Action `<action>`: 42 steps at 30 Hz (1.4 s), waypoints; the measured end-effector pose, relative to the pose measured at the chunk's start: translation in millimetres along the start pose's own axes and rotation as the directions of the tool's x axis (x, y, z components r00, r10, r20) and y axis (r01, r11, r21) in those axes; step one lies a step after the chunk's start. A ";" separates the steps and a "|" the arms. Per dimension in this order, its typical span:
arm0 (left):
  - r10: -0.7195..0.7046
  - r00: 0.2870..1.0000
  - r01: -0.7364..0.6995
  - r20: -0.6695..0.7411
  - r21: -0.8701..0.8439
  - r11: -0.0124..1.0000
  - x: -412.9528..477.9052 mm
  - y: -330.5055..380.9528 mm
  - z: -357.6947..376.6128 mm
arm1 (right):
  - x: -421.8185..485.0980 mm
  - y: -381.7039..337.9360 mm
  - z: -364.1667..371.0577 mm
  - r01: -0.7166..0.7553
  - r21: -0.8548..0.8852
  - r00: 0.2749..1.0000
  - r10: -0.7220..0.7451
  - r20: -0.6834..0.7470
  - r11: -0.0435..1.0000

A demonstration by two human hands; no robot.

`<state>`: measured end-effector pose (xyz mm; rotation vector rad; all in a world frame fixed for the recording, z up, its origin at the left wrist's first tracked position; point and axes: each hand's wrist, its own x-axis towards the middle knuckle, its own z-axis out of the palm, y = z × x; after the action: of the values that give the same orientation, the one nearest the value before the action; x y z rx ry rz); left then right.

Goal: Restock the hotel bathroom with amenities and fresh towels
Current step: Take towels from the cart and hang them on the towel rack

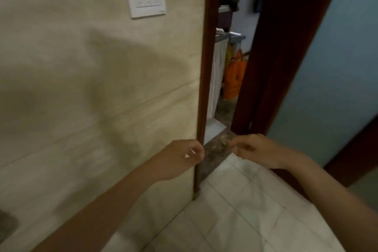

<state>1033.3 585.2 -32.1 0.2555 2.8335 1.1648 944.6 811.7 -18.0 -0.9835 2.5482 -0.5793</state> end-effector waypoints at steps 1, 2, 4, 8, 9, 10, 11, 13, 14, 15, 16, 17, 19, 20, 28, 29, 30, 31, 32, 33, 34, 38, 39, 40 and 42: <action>0.007 1.000 -0.007 0.020 -0.009 1.000 16.4 5.2 10.2 | 0.0 17.6 -5.9 -0.012 0.010 1.000 0.013 -0.009 1.000; 0.017 0.999 -0.016 0.045 -0.019 1.000 32.8 11.1 21.2 | 0.8 36.5 -11.9 -0.022 0.025 1.000 0.022 -0.017 0.999; 0.025 0.996 -0.020 0.085 -0.055 0.998 69.1 22.5 43.4 | 2.8 76.3 -26.8 -0.058 0.053 0.998 0.060 -0.028 0.997; -0.020 0.993 0.034 0.116 -0.113 0.993 149.4 45.3 76.7 | 1.9 148.9 -58.4 -0.115 0.101 0.993 0.118 -0.026 0.988; -0.021 0.993 0.033 0.114 -0.103 0.994 169.8 50.1 83.8 | 2.9 167.1 -65.0 -0.133 0.111 0.991 0.136 -0.018 0.985; -0.023 0.993 0.034 0.117 -0.092 0.995 192.7 55.2 91.9 | 5.8 187.2 -73.3 -0.147 0.122 0.989 0.149 -0.009 0.981; -0.027 0.992 0.036 0.120 -0.077 0.996 206.0 57.4 96.0 | 8.8 199.2 -77.8 -0.157 0.135 0.987 0.160 -0.006 0.978; -0.035 0.991 0.044 0.128 -0.069 0.997 235.7 60.5 105.3 | 16.9 224.0 -90.3 -0.169 0.157 0.985 0.174 -0.020 0.973; -0.041 0.991 0.050 0.128 -0.066 0.997 250.3 61.0 109.4 | 21.4 235.5 -96.8 -0.170 0.166 0.984 0.177 -0.027 0.971; -0.045 0.992 0.053 0.121 -0.064 0.997 263.9 61.2 112.3 | 26.7 246.9 -102.8 -0.175 0.174 0.983 0.182 -0.026 0.969; -0.055 0.992 0.062 0.116 -0.063 0.996 277.1 60.9 114.1 | 32.8 257.9 -109.3 -0.177 0.183 0.983 0.184 -0.022 0.967; -0.072 0.991 0.080 0.115 -0.065 0.995 290.2 59.1 115.3 | 39.8 268.8 -115.6 -0.180 0.194 0.982 0.187 -0.018 0.964; -0.111 0.986 0.118 0.127 -0.049 0.992 315.6 52.6 115.5 | 57.6 288.6 -127.2 -0.179 0.203 0.982 0.186 -0.017 0.963; -0.125 0.984 0.131 0.130 -0.042 0.990 329.7 47.8 115.2 | 67.9 297.9 -132.7 -0.178 0.200 0.983 0.185 -0.018 0.963; -0.110 0.994 0.111 0.018 -0.080 0.991 460.9 21.7 83.6 | 174.1 353.0 -187.0 -0.184 0.191 0.982 0.189 -0.009 0.964; -0.112 0.993 0.114 0.027 -0.079 0.990 479.0 16.3 77.5 | 190.7 357.7 -197.2 -0.185 0.199 0.982 0.190 -0.007 0.962; -0.123 0.991 0.127 0.044 -0.093 0.987 497.0 9.2 71.9 | 207.1 362.1 -207.3 -0.178 0.209 0.983 0.183 -0.003 0.962; -0.143 0.988 0.149 0.061 -0.117 0.982 514.7 2.9 66.2 | 223.9 366.3 -217.4 -0.168 0.212 0.985 0.172 0.001 0.963; -0.160 0.985 0.168 0.072 -0.138 0.976 531.3 -1.9 59.7 | 239.6 369.9 -227.7 -0.163 0.201 0.986 0.165 0.008 0.966; -0.169 0.983 0.178 0.071 -0.150 0.972 546.0 -5.0 52.9 | 254.6 372.9 -237.7 -0.158 0.187 0.987 0.158 0.011 0.970; -0.172 0.983 0.180 0.059 -0.161 0.970 559.9 -8.1 46.0 | 269.2 375.8 -247.2 -0.147 0.177 0.989 0.148 0.006 0.973; -0.186 0.982 0.187 0.023 -0.191 0.964 607.6 -17.3 17.4 | 323.3 388.1 -279.8 -0.086 0.188 0.995 0.095 -0.042 0.978; -0.195 0.981 0.193 0.009 -0.200 0.961 617.6 -19.0 10.5 | 336.1 391.7 -286.4 -0.070 0.207 0.996 0.081 -0.045 0.976; -0.197 0.980 0.189 -0.015 -0.213 0.959 627.5 -21.0 3.6 | 349.9 395.5 -292.1 -0.054 0.234 0.997 0.065 -0.040 0.971; -0.188 0.980 0.169 -0.058 -0.244 0.955 644.9 -24.3 -9.4 | 379.4 403.9 -300.8 -0.022 0.280 0.999 0.032 -0.031 0.960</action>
<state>394.5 676.8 -42.1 -0.0622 2.6759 1.4843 319.7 895.3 -22.3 -0.8436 2.4165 -0.9267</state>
